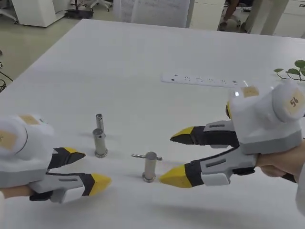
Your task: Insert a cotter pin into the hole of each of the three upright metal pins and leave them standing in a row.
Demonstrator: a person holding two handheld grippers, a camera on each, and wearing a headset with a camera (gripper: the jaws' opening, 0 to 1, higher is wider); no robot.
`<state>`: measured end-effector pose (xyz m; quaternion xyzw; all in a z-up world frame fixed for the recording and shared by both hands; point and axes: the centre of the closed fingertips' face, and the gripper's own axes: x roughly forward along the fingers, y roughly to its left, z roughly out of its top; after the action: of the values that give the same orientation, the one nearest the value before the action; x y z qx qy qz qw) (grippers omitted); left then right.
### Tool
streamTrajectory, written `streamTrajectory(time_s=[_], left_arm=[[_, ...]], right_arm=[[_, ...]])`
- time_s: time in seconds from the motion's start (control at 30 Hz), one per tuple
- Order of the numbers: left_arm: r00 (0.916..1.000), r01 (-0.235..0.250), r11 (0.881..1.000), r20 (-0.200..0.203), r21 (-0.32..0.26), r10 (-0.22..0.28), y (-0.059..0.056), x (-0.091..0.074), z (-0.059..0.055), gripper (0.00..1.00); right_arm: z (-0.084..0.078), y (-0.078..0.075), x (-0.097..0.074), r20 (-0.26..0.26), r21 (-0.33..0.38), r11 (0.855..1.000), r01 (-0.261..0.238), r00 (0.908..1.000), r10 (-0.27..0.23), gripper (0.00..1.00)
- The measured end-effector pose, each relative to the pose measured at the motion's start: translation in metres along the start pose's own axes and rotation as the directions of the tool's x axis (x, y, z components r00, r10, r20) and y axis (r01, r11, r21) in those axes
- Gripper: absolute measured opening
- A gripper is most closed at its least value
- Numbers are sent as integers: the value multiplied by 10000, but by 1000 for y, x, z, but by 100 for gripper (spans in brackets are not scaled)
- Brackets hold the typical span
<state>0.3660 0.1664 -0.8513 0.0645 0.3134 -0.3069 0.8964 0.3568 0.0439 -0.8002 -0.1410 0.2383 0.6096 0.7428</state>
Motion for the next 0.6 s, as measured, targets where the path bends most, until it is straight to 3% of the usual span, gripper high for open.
streamTrajectory(time_s=[0.3,0.43,0.6], left_arm=[[9997,-202,9998,163,-11,202,11,-2,6,49],[9994,-268,9996,211,1,268,13,-3,9,49],[9994,-253,9997,231,9,252,13,-2,10,49]], right_arm=[[-6,4,-19,249,453,9970,634,9976,-646,68],[-10,1,-35,484,1268,9823,1381,9882,-1451,72],[-22,7,-53,497,1645,9719,1683,9827,-1786,76]])
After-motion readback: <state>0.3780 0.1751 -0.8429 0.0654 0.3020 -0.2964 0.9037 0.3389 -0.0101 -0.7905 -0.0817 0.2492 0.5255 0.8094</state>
